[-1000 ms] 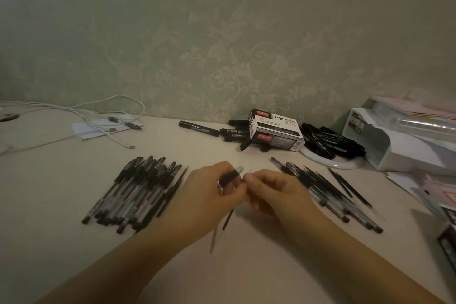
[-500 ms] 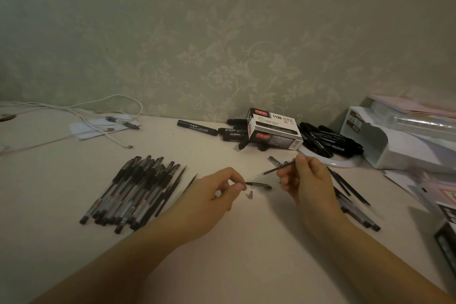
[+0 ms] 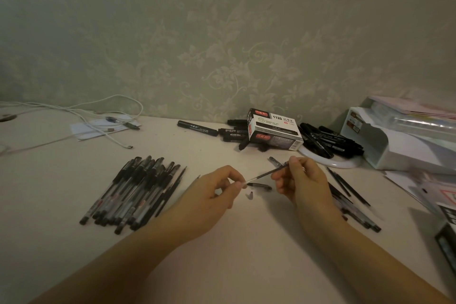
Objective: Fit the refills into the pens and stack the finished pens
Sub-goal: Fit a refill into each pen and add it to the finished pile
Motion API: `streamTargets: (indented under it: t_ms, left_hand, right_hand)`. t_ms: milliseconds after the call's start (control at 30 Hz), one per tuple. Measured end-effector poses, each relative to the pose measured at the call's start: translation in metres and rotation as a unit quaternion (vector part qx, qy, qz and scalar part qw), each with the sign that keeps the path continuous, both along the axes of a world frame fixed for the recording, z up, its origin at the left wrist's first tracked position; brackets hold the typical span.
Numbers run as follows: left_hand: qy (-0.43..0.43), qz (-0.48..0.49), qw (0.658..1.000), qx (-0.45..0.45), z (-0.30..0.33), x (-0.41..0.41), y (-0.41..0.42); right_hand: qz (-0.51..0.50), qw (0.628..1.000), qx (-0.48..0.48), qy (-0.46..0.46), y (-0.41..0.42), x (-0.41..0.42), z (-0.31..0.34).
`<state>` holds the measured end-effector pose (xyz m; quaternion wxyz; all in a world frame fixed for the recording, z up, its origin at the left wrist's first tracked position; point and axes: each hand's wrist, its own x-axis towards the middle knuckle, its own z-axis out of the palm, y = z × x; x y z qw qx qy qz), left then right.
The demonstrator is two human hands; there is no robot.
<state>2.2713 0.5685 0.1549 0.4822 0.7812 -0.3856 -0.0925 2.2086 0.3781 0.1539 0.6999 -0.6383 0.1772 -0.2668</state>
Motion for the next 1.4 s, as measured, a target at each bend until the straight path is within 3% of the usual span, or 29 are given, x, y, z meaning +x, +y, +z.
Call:
streamTargets:
  t_ms: [133,333,500,667,767,867,933,1233,1400]
  left_hand:
    - [0.001,0.003,1.0,0.006,-0.001,0.0,0.0]
    - [-0.003,0.005,1.0,0.002,-0.003,0.002,0.001]
    - [-0.026,0.039,0.999,0.019,-0.007,0.008,0.0]
    - [-0.09,0.051,0.994,0.032,-0.01,0.009,0.002]
    - [-0.13,0.053,0.989,0.051,-0.01,0.01,0.003]
    - [-0.131,0.047,0.989,0.05,-0.01,0.01,0.004]
    - [-0.131,0.038,0.989,0.051,-0.01,0.009,0.004]
    - [-0.156,0.016,0.984,0.08,-0.007,0.006,0.003]
    - [-0.128,0.029,0.989,0.06,-0.005,0.004,0.002]
  right_hand:
    - [0.056,0.99,-0.13,0.023,0.008,-0.004,-0.002]
    - [0.134,0.915,-0.374,0.071,0.019,-0.011,-0.005]
    - [0.079,0.883,-0.457,0.066,0.013,-0.01,-0.004]
    - [0.099,0.842,-0.522,0.095,0.011,-0.008,-0.01]
    - [0.086,0.87,-0.479,0.08,0.009,-0.006,-0.011]
    - [0.069,0.944,-0.319,0.055,0.007,-0.004,-0.009]
    - [0.086,0.968,-0.232,0.034,0.008,-0.004,-0.007]
    - [0.187,0.956,-0.223,0.03,0.012,-0.005,-0.007]
    - [0.209,0.955,-0.207,0.037,0.013,-0.006,-0.006]
